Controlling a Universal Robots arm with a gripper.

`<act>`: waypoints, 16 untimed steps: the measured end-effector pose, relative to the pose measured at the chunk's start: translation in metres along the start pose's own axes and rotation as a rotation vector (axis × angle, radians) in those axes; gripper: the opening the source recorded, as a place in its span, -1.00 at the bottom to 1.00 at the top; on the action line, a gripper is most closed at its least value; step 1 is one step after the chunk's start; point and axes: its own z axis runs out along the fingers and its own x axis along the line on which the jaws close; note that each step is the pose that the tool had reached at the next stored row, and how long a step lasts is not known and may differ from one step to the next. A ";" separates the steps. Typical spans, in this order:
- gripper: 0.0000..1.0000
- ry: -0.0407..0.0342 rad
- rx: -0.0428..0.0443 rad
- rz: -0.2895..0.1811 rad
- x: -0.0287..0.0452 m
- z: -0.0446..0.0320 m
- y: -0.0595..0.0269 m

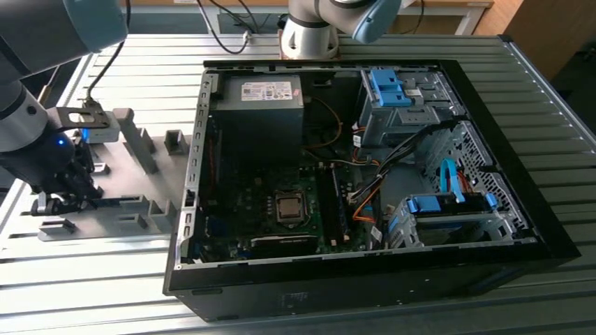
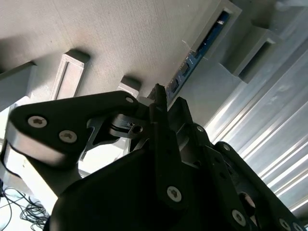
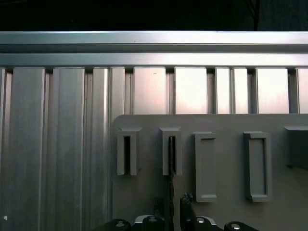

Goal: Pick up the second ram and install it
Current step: 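Pick up the second ram and move it above second insertion slot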

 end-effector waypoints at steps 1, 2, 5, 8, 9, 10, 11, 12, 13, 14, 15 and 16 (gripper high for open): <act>-0.45 0.0000 0.0000 0.000 0.0000 0.0004 0.0004; -0.45 0.0000 0.0001 0.000 0.0000 0.0008 0.0007; -0.45 0.0001 -0.0001 0.000 0.0001 0.0014 0.0007; -0.48 0.0001 0.0000 0.000 0.0001 0.0019 0.0007; -0.48 0.0001 -0.0001 0.000 0.0001 0.0020 0.0008; -0.62 0.0001 0.0000 0.000 0.0001 0.0020 0.0007; -0.62 0.0000 0.0000 0.000 0.0001 0.0021 0.0007; -0.62 0.0000 0.0000 0.000 0.0001 0.0021 0.0007; -0.65 0.0000 -0.0001 0.000 0.0001 0.0022 0.0007; -0.65 0.0000 -0.0001 0.000 0.0001 0.0022 0.0007; -0.73 0.0001 -0.0001 0.000 0.0001 0.0022 0.0007; -0.73 0.0000 0.0000 0.000 0.0001 0.0022 0.0007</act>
